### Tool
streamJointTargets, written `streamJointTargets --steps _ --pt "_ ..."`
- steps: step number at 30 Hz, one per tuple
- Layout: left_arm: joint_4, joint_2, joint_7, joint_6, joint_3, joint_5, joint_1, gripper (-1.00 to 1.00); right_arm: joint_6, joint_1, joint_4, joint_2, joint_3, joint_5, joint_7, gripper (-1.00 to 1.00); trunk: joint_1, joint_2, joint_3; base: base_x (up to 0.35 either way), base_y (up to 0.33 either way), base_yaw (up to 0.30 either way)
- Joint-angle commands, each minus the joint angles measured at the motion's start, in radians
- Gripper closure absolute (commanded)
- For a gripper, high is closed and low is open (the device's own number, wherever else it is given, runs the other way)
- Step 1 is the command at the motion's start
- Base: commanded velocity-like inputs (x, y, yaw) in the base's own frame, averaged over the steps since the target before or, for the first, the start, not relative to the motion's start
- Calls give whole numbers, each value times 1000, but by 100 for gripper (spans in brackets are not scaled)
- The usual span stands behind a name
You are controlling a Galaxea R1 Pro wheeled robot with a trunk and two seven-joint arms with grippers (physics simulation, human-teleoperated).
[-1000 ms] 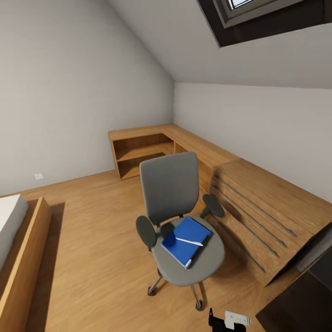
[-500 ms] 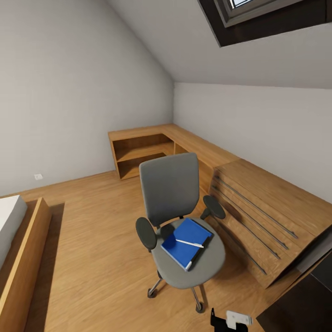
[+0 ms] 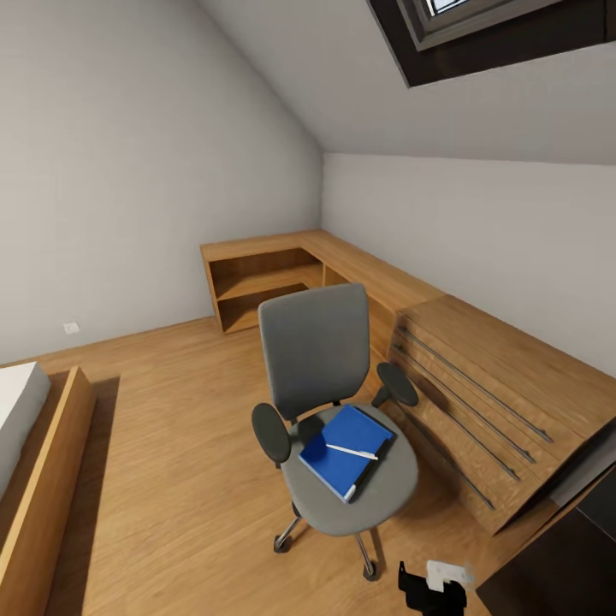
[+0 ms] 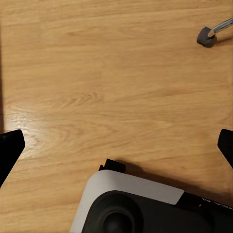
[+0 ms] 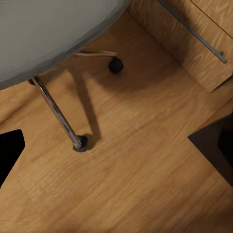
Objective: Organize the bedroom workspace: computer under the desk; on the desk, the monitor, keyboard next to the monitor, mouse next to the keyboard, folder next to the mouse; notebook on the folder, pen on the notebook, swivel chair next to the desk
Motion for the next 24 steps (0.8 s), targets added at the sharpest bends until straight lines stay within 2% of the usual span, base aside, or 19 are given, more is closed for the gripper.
streamJointTargets --steps 1,7,12,16,19,20,21,23,24 --pt "-1 0 -9 1 3 10 1 -100 28 -1 -28 -7 7 -9 -5 -100 0 -1 -1 0 0 0" --pt "-1 0 -9 1 3 10 1 -100 200 -1 -198 -51 -1 -13 -5 -100 0 -1 -1 0 0 0" --pt "-1 1 -9 2 3 9 1 -100 298 -1 -321 -67 -28 -15 -14 -100 0 -1 -1 0 0 0" --pt "-1 1 -9 2 3 10 1 -100 380 -1 -443 -83 -100 -16 -20 -100 0 -1 -1 0 0 0" --pt "-1 1 -9 3 3 10 1 -100 469 -1 -531 -96 -153 -17 -20 -100 0 -1 -1 0 0 0" --pt "-1 1 -9 3 3 10 1 -100 509 -1 -561 -100 -171 -17 -20 -100 0 -1 -1 0 0 0" --pt "-1 1 -9 4 3 10 1 -100 598 -1 -622 -105 -202 -18 -19 -100 0 -1 -1 0 0 0" --pt "-1 0 -9 3 3 9 1 -100 685 -1 -683 -109 -225 -17 -18 -100 0 -1 -1 0 0 0" --pt "-1 0 -9 3 3 9 1 -100 757 -1 -745 -111 -240 -17 -17 -100 0 -1 -1 0 0 0"
